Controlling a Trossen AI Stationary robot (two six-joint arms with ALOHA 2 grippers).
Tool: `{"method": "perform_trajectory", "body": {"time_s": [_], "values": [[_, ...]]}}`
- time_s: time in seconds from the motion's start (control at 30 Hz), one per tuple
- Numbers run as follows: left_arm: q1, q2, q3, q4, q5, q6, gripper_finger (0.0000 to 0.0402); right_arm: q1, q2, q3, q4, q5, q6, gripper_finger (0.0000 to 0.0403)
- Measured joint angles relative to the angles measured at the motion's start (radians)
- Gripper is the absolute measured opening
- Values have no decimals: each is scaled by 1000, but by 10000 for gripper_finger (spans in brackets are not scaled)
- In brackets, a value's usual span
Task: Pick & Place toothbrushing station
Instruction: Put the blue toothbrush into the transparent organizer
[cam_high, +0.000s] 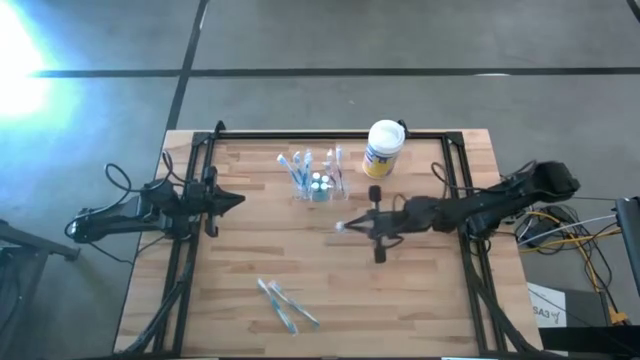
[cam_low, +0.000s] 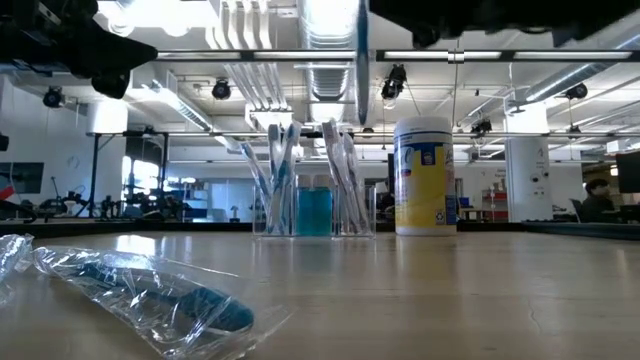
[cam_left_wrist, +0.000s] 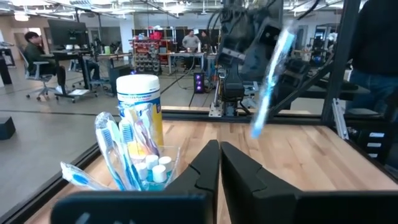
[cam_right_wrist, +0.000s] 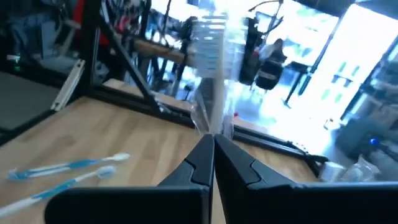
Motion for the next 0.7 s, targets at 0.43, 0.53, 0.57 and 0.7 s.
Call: {"method": "perform_trajectory", "body": {"time_s": [0.43, 0.53, 0.57, 0.7], "values": [[0, 219, -79, 334, 1, -43, 8, -162, -95, -213, 192, -146, 46, 8], [0, 353, -80, 485, 6, -36, 8, -177, -84, -200, 196, -167, 51, 8], [0, 401, -75, 526, 9, -25, 10, -178, -82, -196, 197, -171, 53, 8], [-1, 576, -38, 681, 75, 27, 43, -185, -55, -176, 197, -168, 53, 8]]}}
